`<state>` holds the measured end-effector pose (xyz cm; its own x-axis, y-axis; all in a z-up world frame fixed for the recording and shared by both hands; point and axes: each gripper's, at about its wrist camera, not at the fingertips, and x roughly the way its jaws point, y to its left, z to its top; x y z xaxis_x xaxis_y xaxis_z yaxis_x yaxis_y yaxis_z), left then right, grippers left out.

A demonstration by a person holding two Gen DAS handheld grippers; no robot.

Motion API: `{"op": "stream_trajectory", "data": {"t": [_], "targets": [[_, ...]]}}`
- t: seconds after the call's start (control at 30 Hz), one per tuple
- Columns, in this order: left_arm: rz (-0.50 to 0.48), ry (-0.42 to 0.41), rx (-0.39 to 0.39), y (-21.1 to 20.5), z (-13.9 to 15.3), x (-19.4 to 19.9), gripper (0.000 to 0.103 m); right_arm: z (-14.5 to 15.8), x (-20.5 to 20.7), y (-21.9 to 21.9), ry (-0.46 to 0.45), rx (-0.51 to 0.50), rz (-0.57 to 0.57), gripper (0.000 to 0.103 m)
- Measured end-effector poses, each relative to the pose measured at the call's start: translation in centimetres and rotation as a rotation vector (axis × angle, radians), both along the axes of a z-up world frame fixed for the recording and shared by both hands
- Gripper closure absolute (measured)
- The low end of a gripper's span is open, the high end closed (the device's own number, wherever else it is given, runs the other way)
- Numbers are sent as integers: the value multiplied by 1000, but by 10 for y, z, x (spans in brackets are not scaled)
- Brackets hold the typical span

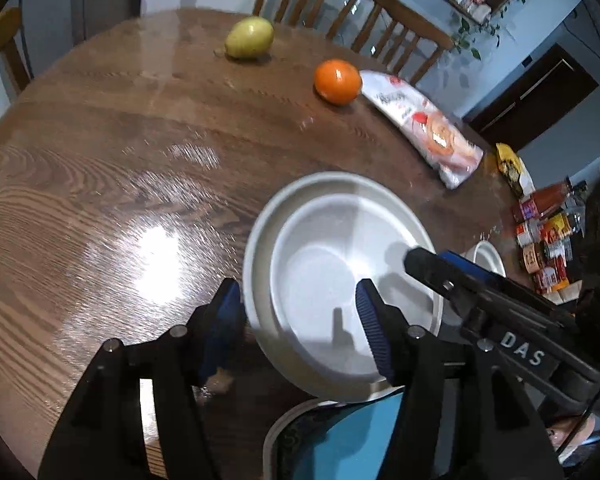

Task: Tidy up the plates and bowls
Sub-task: 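Open the right gripper and withdraw it from the nested bowls, then move the right gripper to the small white bowl and grasp its rim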

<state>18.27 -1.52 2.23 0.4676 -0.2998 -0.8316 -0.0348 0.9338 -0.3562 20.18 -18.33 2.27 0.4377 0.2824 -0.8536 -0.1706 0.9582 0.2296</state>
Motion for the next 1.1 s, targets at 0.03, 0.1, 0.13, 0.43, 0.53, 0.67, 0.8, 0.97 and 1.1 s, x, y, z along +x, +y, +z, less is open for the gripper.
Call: {"op": "stream_trajectory", "data": {"t": [0.03,0.1,0.13,0.43,0.53,0.67,0.8,0.97,1.1], "targets": [[9,-12,-1,1,3,-1,41,4,-2,-4,-3,6,-5,52],[30,-34,-2,2,10,-5,34,12,-5,-10,-13,22,-8,51],[34,-49,-1,1,14,-8,34,16,-6,-13,-20,26,-8,48],[-43,-141,32,-61,53,-22,24,40,-13,-60,-83,21,-93,31],[-61,-161,64,-85,62,-20,22,39,-10,-80,-69,52,-138,31],[-87,-159,67,-105,61,-15,22,34,-5,-103,-42,112,-184,31],[-114,-128,97,-123,51,-8,22,28,-2,-119,-13,160,-211,31],[-169,-89,108,-146,33,-1,22,22,0,-120,9,169,-197,31],[-196,-52,112,-160,20,4,22,16,4,-120,34,168,-185,31]]}}
